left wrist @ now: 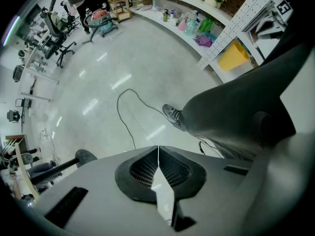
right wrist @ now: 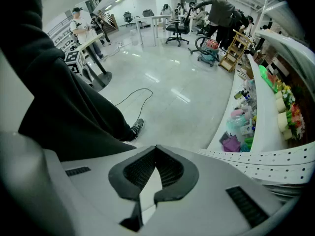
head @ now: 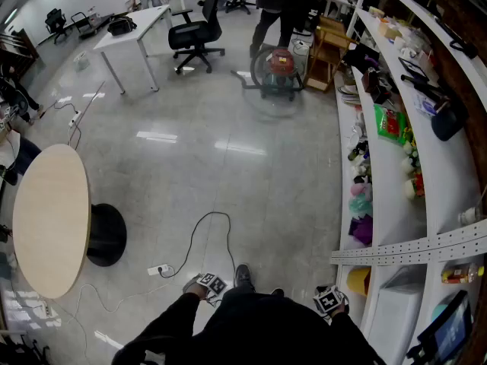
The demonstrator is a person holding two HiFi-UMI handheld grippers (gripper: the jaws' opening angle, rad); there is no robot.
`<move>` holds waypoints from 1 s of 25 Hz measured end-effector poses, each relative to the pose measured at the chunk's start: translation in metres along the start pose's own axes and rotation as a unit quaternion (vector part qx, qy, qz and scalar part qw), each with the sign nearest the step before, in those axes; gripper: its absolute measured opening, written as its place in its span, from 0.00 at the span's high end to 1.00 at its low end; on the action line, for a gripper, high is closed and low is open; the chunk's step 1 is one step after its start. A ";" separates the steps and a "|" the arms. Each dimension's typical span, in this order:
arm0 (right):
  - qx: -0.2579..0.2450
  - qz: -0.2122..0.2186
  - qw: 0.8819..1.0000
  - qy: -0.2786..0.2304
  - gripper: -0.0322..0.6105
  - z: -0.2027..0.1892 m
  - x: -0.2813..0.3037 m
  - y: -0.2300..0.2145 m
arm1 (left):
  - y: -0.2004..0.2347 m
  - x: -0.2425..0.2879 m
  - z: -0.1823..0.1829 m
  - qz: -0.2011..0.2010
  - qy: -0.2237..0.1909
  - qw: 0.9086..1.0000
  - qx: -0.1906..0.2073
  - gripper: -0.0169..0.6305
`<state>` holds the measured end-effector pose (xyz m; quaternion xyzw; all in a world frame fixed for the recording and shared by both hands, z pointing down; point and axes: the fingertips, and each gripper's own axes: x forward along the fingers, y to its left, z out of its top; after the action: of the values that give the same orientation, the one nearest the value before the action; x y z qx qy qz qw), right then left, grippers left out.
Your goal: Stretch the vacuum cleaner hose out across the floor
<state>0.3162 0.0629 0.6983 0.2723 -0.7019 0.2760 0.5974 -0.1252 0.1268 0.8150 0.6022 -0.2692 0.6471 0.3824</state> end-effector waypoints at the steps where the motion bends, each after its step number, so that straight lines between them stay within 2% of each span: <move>1: 0.000 -0.002 1.000 0.002 0.93 0.006 0.002 0.001 | 0.013 0.002 0.004 0.001 -0.001 1.000 -0.001 0.94; 5: 0.007 -0.002 1.000 0.025 0.93 0.016 0.010 0.008 | 0.064 0.007 0.014 0.010 -0.003 1.000 -0.010 0.94; 8: 0.010 0.004 0.999 0.046 0.93 0.013 0.010 0.013 | 0.091 0.020 0.006 0.018 0.004 0.999 -0.031 0.94; 11: 0.011 -0.011 0.999 0.043 0.93 0.025 0.008 0.002 | 0.099 0.020 -0.008 0.009 0.017 0.998 -0.055 0.94; 14: 0.018 -0.042 0.999 0.014 0.93 0.054 0.010 -0.020 | 0.097 0.008 -0.011 0.001 0.014 0.998 -0.065 0.94; 15: 0.023 -0.047 0.999 0.006 0.93 0.062 0.012 -0.026 | 0.095 0.004 -0.008 -0.005 0.002 0.998 -0.068 0.94; 17: 0.022 -0.055 0.998 -0.003 0.93 0.076 0.016 -0.038 | 0.093 -0.009 0.010 -0.028 -0.049 0.994 -0.091 0.94; 20: -0.008 -0.050 0.999 -0.004 0.93 0.095 0.029 -0.058 | 0.097 -0.040 0.050 -0.041 -0.131 0.980 -0.145 0.94; 22: -0.033 -0.027 0.999 0.002 0.93 0.106 0.041 -0.070 | 0.095 -0.054 0.069 -0.027 -0.139 0.980 -0.140 0.94; 25: -0.077 -0.004 0.997 0.004 0.93 0.125 0.050 -0.093 | 0.076 -0.057 0.082 -0.016 -0.096 0.991 -0.087 0.94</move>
<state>0.2895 -0.0933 0.7371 0.2266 -0.7177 0.2198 0.6206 -0.1412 0.0082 0.7782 0.6305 -0.3500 0.5540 0.4160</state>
